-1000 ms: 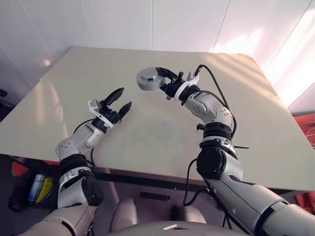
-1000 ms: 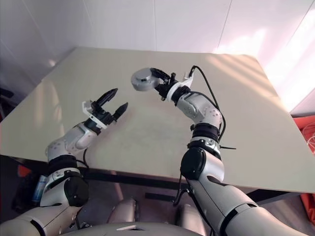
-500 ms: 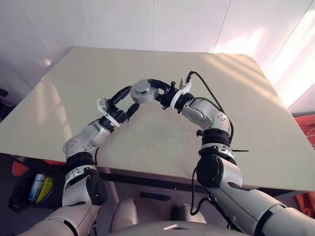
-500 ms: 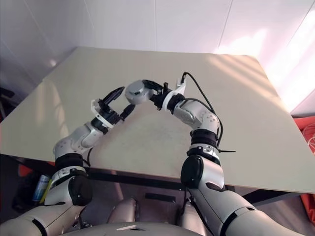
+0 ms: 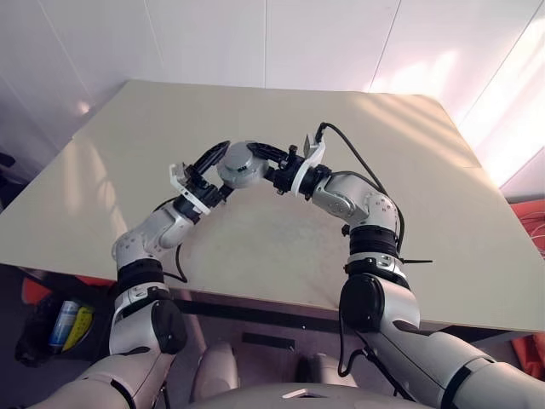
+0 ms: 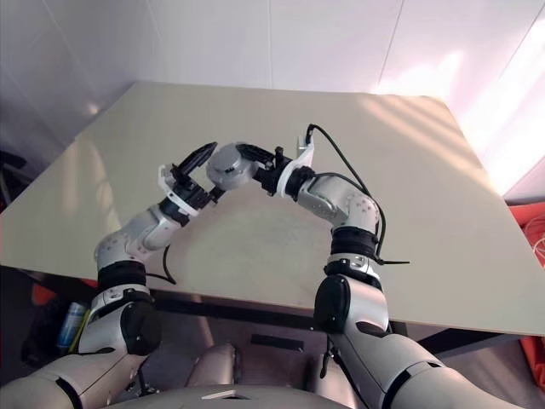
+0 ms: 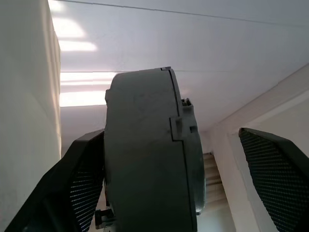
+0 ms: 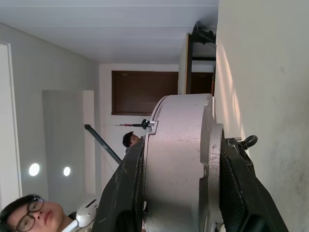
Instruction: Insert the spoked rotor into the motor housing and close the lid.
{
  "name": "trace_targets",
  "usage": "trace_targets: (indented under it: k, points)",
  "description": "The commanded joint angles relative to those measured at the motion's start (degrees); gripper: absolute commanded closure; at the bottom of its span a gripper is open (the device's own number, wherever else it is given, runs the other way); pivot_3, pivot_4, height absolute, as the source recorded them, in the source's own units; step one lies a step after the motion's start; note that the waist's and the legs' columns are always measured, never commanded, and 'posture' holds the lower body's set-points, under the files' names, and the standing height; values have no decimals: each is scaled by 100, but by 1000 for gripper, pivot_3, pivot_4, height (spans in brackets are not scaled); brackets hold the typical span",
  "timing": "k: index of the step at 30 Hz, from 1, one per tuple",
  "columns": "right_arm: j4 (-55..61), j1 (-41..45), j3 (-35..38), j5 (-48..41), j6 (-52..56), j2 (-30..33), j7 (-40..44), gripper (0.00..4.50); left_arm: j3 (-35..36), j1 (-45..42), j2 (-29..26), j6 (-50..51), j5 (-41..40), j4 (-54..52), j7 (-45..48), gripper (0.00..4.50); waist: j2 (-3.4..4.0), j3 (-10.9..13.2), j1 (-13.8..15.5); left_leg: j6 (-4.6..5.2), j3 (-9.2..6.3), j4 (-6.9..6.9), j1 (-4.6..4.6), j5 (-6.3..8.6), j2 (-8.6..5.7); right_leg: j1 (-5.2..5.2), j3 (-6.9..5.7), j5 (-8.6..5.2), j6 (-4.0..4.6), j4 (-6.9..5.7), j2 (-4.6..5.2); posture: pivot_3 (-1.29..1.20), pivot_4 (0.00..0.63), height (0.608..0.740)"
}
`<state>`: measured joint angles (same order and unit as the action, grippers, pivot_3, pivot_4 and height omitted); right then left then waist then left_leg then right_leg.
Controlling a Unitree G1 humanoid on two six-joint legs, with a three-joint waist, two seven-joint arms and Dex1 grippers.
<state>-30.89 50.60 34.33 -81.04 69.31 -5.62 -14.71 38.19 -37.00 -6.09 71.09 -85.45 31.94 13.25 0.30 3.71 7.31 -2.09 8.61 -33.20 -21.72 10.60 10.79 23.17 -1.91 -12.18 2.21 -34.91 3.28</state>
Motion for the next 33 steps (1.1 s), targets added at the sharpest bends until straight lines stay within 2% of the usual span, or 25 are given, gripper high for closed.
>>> trace_targets:
  k: [1,5,6,11,17,20,24,28,33]
  points:
    - [305,86,-41,-314,-9,40,157,2542,-105,-64,-20,-21,-99,-255,132,913,0,0,-1,0,0,0,0,0,0,0,0,0,0,-1,0,0,0,740]
    - [268,98,-74,-297,-54,76,195,2542,-128,-42,-17,-42,-165,-257,127,2284,0,0,0,0,0,-1,0,0,0,0,0,0,0,0,0,0,0,740]
    - [260,105,-84,-296,-63,86,207,2542,-137,-37,-20,-45,-180,-256,127,2380,0,0,1,0,0,-1,-1,0,0,0,0,0,0,0,0,0,0,740]
    - [272,104,-214,-147,-112,156,339,2542,-138,-19,-19,-56,-275,-243,98,2378,0,0,0,-1,-1,-2,0,0,0,0,-1,0,0,-2,0,0,0,740]
    - [595,-48,-614,248,-152,305,992,2542,-140,-18,-18,-183,-254,-235,79,2379,0,0,2,0,-1,-4,-2,0,0,0,-1,0,0,-3,0,0,0,740]
    - [763,-109,-779,444,-276,324,1125,1618,-146,-18,-28,-210,-247,-221,87,2379,0,0,5,0,-2,-6,-3,0,0,-1,-2,0,0,-3,0,0,0,740]
    - [891,-135,-864,943,-1004,270,1141,274,-170,-5,-38,-250,-252,-215,92,2379,-1,0,4,-1,-2,-9,-2,-1,0,-1,-2,0,-1,-6,0,0,0,740]
    - [898,-134,-880,1150,-1291,277,1279,274,-211,39,-53,-411,-109,-305,168,2379,-1,0,-1,-3,-2,-10,-2,-2,0,-1,-2,0,-1,-8,0,0,0,740]
    - [723,-205,-882,1521,-1593,347,1297,274,-66,118,-203,-1998,826,-531,454,2379,-1,0,-21,-3,-3,-10,-2,-2,2,-1,-2,0,-1,-8,-1,0,0,740]
